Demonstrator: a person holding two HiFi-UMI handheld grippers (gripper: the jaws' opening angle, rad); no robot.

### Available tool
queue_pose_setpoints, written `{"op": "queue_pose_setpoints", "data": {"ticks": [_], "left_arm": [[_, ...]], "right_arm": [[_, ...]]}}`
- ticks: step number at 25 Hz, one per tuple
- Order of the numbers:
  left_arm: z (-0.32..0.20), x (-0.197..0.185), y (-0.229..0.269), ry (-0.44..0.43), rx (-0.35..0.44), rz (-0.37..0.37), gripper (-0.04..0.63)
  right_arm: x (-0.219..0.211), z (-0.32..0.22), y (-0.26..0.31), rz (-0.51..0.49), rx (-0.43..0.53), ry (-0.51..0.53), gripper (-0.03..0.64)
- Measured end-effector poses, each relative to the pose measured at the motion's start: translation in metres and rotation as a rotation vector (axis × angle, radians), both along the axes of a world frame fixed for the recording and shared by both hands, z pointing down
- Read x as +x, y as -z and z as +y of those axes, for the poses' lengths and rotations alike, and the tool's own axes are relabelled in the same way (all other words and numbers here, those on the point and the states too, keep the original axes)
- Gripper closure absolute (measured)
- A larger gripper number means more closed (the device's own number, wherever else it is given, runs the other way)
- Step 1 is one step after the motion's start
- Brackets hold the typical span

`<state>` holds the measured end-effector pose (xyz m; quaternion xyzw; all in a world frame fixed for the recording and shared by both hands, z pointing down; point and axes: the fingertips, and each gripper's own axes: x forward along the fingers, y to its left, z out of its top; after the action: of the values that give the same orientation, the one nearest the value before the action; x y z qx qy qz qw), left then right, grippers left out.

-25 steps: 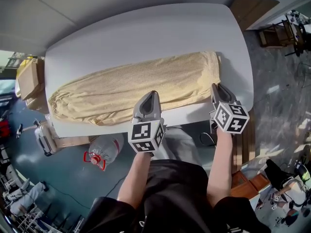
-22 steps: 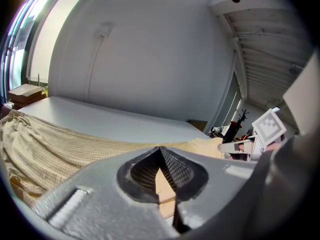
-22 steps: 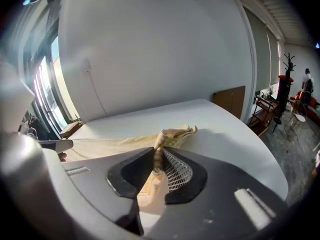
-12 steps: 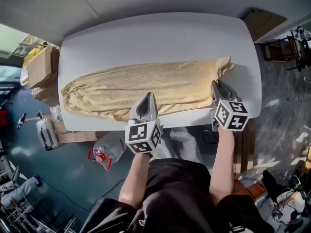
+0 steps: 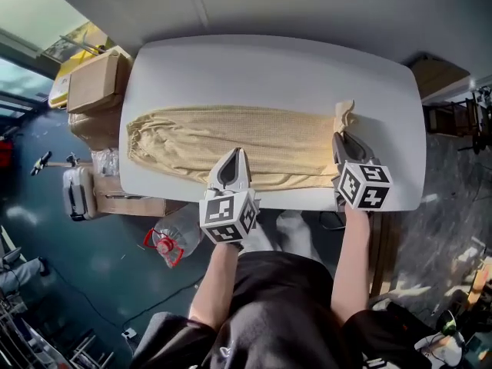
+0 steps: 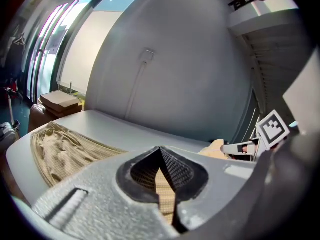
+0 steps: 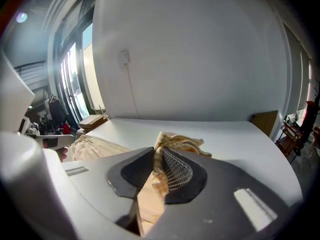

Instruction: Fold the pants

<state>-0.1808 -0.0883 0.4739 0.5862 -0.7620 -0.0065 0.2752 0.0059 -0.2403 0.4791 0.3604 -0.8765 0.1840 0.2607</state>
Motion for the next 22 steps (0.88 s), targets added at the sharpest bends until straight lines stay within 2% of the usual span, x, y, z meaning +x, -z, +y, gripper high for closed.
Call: {"op": "queue_pose_setpoints", "data": {"ticks": [6, 9, 12, 15, 18, 22], "left_arm": [[0.03, -0.052, 0.011, 0.072, 0.023, -0.008, 0.592], [0.049, -0.075, 0.013, 0.103, 0.021, -0.014, 0.592], [0.072, -0.097, 0.01, 0.145, 0.007, -0.014, 0.592], [0.096, -0.116, 0.004, 0.193, -0.013, -0.006, 0.592], [0.118, -0.13, -0.006, 0.245, -0.034, 0.013, 0.592], [0.143, -0.134, -0.026, 0.266, -0.06, 0.034, 0.592]], "right_arm": [[-0.08, 0.03, 0.003, 0.025, 0.022, 0.134, 0.554], [-0.122, 0.056, -0.002, 0.066, 0.035, 0.232, 0.554], [-0.163, 0.091, -0.018, 0.152, 0.043, 0.379, 0.554], [-0.198, 0.136, -0.051, 0.287, 0.052, 0.563, 0.554], [-0.216, 0.179, -0.094, 0.403, 0.03, 0.689, 0.546], [-0.232, 0.223, -0.124, 0.378, -0.062, 0.784, 0.508]]}}
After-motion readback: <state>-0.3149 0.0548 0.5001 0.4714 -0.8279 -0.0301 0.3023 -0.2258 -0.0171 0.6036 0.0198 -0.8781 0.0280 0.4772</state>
